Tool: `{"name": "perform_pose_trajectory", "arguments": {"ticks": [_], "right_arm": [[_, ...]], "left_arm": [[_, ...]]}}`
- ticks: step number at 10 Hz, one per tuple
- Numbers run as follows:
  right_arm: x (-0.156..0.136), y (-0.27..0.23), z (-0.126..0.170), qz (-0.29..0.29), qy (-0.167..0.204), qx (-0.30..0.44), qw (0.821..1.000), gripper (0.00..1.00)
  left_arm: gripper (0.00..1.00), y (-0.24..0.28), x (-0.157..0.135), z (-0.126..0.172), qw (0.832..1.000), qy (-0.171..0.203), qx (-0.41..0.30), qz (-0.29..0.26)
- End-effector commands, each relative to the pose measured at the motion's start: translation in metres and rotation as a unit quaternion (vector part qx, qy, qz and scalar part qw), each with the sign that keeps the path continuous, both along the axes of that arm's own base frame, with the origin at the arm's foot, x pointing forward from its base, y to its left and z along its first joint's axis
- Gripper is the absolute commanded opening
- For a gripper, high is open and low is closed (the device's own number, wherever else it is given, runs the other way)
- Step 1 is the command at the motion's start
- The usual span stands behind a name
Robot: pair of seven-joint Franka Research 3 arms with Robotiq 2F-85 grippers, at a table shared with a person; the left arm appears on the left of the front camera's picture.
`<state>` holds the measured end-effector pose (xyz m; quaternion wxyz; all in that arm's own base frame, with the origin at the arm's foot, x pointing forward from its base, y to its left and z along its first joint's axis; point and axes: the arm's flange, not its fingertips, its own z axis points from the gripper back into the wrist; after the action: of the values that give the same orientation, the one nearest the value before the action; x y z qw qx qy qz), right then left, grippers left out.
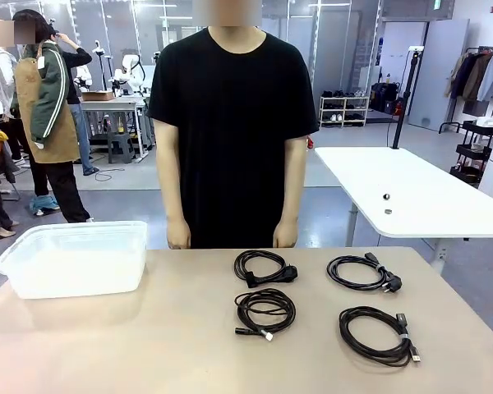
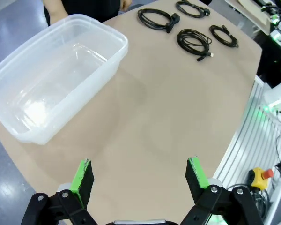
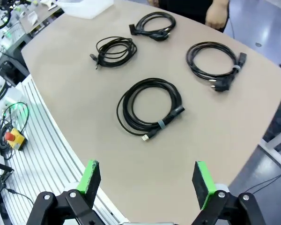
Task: Organize and store the cables.
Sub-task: Place the Power Cable into the Organizing box.
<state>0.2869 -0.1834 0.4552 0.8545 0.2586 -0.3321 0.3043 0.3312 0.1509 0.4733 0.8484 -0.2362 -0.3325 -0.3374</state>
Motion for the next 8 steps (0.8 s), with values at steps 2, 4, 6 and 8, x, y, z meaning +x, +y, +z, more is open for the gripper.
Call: {"name": "perform_pose_trajectory", "arguments": {"ticks": [2,4,6,8], "right_arm": [[-0.026,0.026,-0.022,0.001,-0.018,0.001,1.000,1.00],[-0.008,-0.009,0.001,-0.008,-0.009,0.001,1.000,1.00],[-0.008,-0.009,0.001,-0.008,-0.009,0.001,1.000,1.00],[-0.008,-0.009,0.001,-0.008,-0.009,0.001,1.000,1.00]], "left_arm": [[1.00,-0.015,-0.005,-0.011,1.000,0.000,-0.009,0.008],[1.00,-0.003,-0.007,-0.010,1.000,0.010,-0.003,0.007],[1.00,-0.003,-0.007,-0.010,1.000,0.010,-0.003,0.007],[1.00,-0.003,-0.007,-0.010,1.000,0.010,-0.003,0.007]]}}
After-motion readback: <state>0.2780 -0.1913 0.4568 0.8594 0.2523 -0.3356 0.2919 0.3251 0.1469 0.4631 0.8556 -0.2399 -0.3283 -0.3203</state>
